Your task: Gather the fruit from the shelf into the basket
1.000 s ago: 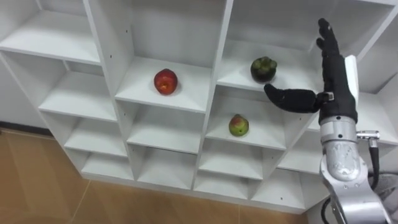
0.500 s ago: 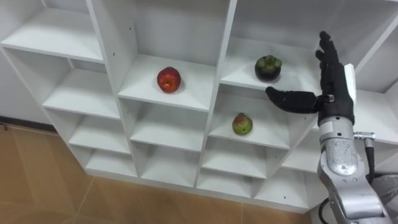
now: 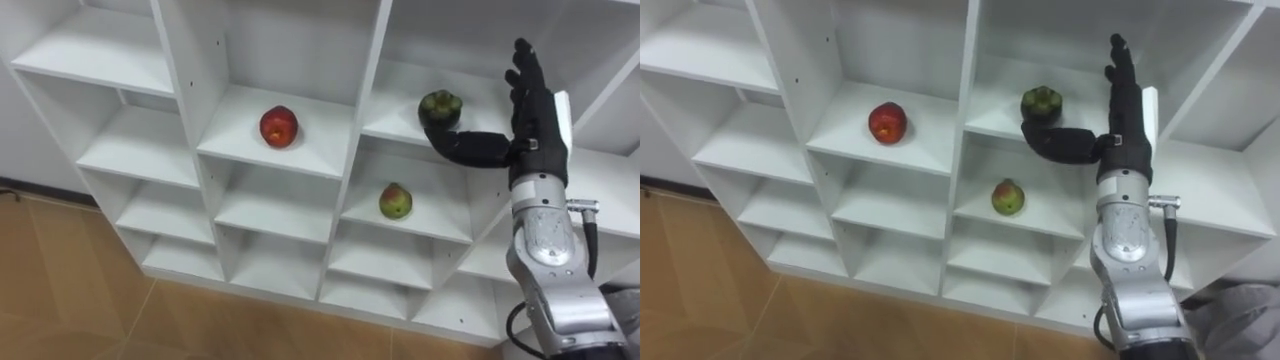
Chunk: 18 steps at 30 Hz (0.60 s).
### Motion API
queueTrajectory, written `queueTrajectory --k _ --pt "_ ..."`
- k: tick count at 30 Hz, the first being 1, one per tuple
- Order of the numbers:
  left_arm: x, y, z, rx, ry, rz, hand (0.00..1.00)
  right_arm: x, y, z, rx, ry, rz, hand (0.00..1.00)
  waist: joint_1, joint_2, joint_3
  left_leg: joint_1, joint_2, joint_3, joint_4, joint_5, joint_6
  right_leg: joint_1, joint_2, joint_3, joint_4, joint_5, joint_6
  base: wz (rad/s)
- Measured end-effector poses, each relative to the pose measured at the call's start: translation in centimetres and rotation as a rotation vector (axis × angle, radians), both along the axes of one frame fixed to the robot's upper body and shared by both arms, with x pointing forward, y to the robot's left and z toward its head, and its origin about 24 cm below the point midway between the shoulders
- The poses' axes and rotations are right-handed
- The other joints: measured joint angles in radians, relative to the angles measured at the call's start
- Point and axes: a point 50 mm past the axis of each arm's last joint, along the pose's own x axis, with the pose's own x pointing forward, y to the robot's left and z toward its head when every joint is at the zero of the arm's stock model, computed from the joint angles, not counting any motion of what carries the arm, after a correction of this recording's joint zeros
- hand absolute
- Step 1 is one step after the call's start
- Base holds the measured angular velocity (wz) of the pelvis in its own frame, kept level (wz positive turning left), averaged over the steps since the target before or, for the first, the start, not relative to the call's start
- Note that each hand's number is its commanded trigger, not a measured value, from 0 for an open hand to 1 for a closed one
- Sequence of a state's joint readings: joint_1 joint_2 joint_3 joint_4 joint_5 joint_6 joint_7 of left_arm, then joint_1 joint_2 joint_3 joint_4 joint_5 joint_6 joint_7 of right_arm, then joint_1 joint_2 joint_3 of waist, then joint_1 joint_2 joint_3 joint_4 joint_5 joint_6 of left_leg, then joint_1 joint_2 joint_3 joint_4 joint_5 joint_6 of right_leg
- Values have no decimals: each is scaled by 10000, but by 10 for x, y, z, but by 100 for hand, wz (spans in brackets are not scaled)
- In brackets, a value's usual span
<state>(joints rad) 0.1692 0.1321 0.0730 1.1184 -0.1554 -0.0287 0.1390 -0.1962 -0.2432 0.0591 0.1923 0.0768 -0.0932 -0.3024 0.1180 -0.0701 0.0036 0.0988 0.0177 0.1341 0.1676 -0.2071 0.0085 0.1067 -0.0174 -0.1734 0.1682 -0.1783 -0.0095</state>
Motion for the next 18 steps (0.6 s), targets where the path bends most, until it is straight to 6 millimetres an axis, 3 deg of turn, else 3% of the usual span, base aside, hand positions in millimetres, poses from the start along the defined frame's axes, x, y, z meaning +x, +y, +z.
queueTrajectory --k 8,10,13,18 --pt "-6 2 0 188 329 -243 100 11 -3 -4 654 498 -216 0 -7 -78 12 -172 -73 -111 -7 71 33 -36 -91 -188 3 -3 3 3" --pt "-5 3 0 220 384 -287 100 18 -4 -1 601 499 -253 0 -8 -148 51 -214 -91 -128 9 87 45 -58 -105 -205 -1 -2 5 4" --pt "-5 7 1 273 475 -298 100 25 -6 0 506 682 -350 0 0 -262 -14 -259 -115 -142 48 93 57 -94 -121 -228 -9 -2 15 1" --pt "2 7 3 272 210 -366 100 32 -6 9 390 557 -334 0 -11 -259 -14 -327 -143 -313 53 105 76 -159 -136 -310 7 17 37 9"
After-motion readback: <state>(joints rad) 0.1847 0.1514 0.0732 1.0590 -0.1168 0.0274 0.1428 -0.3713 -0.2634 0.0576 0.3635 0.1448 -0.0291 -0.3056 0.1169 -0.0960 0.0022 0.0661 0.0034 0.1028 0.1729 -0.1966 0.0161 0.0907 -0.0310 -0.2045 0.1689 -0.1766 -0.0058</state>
